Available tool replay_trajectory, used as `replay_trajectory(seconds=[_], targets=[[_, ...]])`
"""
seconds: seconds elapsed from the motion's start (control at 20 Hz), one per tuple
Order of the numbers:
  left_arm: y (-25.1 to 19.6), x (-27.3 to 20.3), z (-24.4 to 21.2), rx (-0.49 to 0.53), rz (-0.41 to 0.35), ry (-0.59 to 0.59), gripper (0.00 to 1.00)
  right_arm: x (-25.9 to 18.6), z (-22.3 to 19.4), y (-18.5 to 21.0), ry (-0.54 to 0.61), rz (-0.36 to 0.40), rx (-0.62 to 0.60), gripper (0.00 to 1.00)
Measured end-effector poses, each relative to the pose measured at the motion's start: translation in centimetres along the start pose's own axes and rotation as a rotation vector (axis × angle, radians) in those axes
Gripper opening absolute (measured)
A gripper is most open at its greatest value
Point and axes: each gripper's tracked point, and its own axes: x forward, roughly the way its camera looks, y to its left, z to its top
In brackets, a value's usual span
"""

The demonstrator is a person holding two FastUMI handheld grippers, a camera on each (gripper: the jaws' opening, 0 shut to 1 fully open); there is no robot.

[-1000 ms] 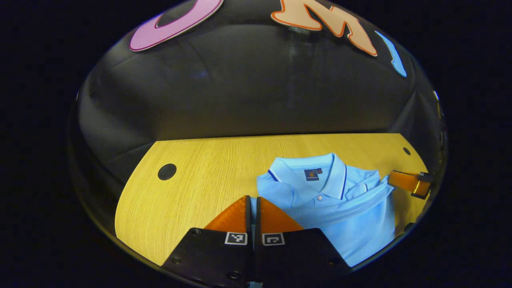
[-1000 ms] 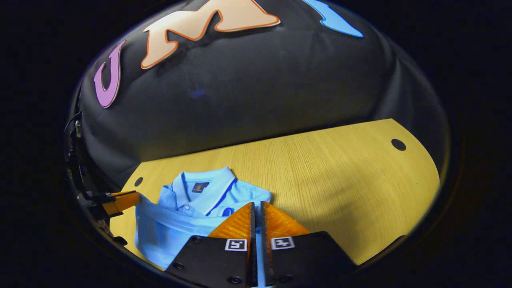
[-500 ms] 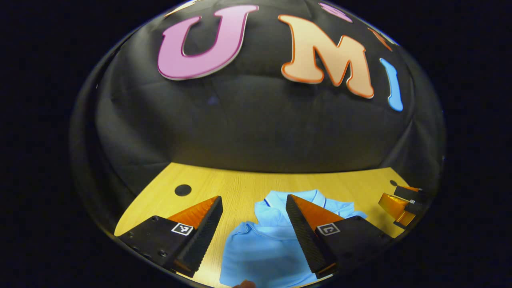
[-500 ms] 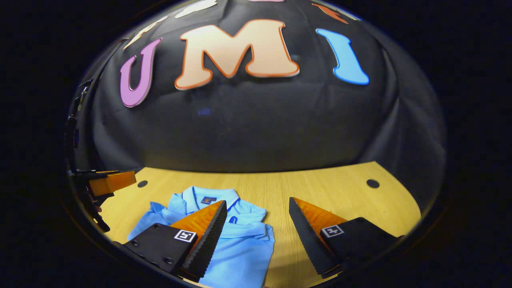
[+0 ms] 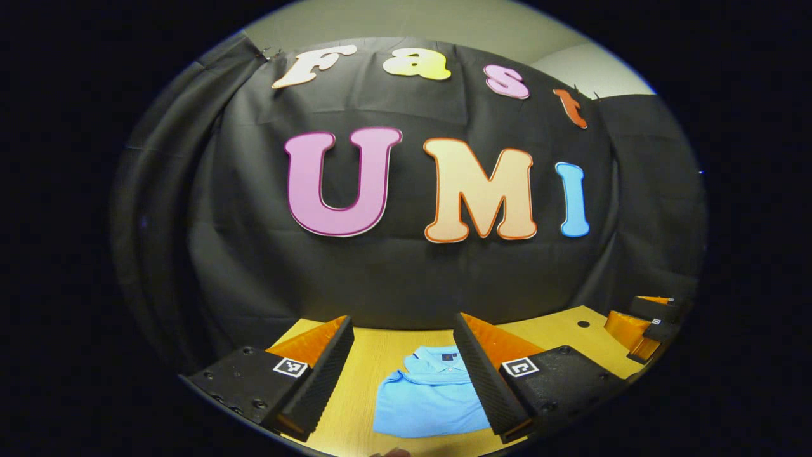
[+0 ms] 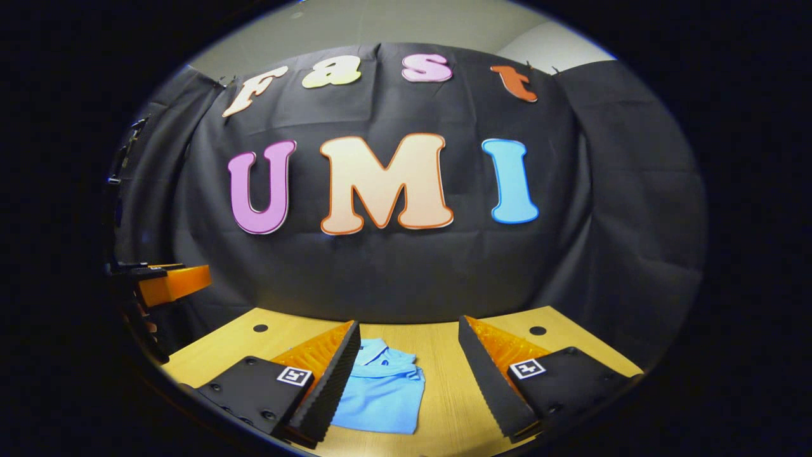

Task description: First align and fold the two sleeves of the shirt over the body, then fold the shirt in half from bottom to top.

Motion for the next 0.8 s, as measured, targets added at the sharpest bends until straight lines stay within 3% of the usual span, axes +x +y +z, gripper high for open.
replay_trajectory(seconds=[0.3,0.8], targets=[[0.6,-5.4,1.0,0.023,0.012,-0.053,0.94,-5.6,0.4,1.0,0.002,0.016,0.009,0.97],[1.6,-4.3,0.9,0.013,0.032,-0.023,0.94,-5.3,1.3,2.0,-0.01,0.023,0.024,0.97]])
